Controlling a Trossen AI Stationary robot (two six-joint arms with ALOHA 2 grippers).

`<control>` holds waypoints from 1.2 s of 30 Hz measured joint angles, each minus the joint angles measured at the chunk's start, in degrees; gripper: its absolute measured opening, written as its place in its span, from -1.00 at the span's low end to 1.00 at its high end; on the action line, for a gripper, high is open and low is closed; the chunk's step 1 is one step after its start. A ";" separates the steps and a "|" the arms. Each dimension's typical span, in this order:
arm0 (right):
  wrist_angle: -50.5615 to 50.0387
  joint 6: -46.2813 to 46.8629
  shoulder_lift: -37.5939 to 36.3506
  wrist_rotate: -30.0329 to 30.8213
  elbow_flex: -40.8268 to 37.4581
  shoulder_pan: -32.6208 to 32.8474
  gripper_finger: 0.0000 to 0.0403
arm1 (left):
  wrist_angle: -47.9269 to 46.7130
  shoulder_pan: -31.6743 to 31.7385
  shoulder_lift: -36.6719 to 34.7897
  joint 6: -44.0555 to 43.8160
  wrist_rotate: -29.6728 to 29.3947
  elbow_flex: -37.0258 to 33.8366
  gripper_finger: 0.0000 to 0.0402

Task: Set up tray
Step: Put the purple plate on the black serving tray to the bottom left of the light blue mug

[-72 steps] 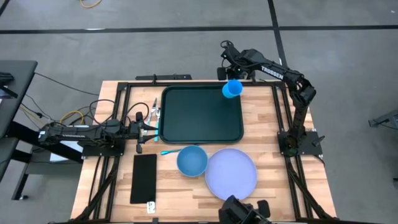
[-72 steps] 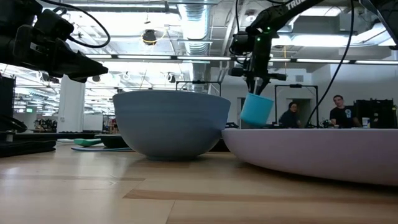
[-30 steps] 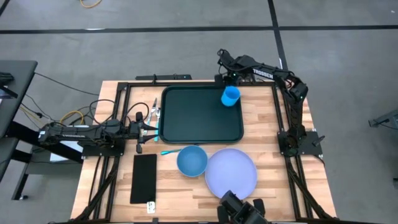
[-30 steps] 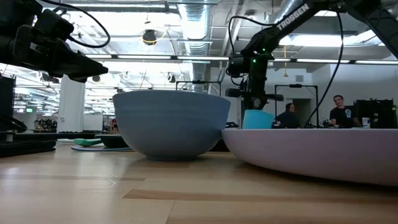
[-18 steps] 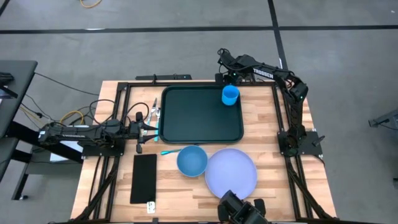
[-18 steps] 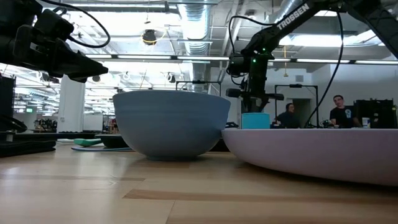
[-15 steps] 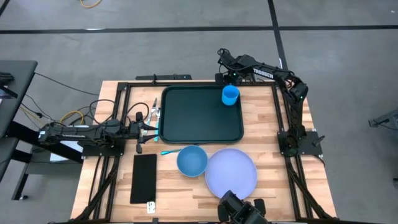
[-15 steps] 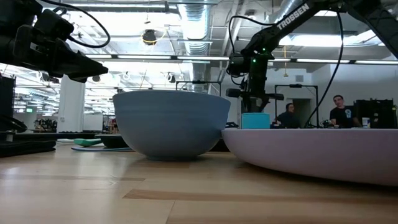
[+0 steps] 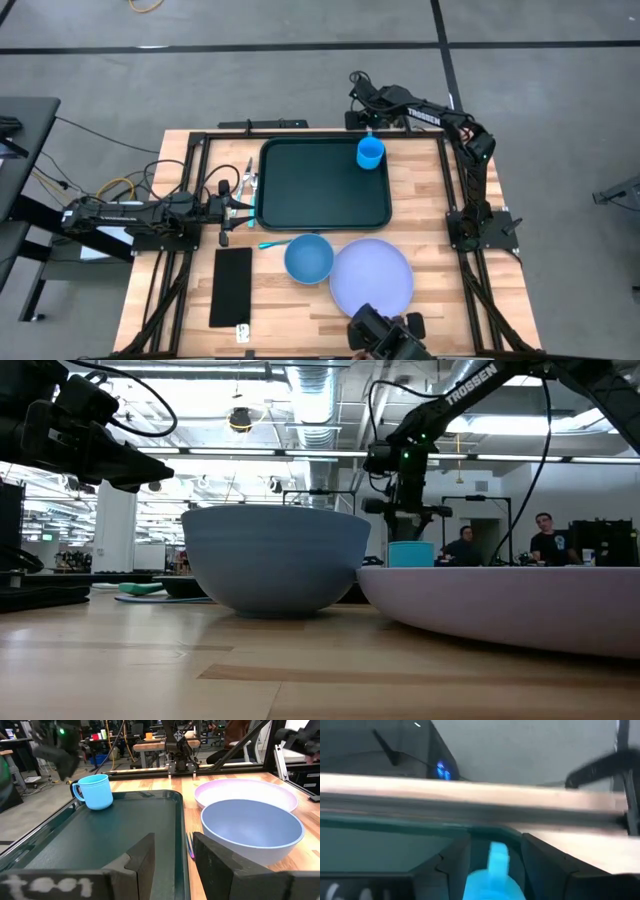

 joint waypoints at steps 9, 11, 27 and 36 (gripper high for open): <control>-9.03 -13.22 -0.20 -0.23 13.32 2.96 -0.13 | 0.00 0.00 0.01 0.00 0.00 -0.01 -0.40; -12.28 -18.08 -0.21 -0.24 15.72 3.85 -0.14 | 0.00 0.00 0.01 0.00 0.00 -0.02 -0.40; -2.74 -50.63 -0.77 -2.64 17.91 12.63 -0.39 | 0.00 0.00 0.00 0.00 -0.01 -0.02 -0.40; -11.19 -43.59 -9.33 -3.13 12.98 16.06 -0.42 | 0.00 0.00 0.02 0.00 0.00 -0.02 -0.40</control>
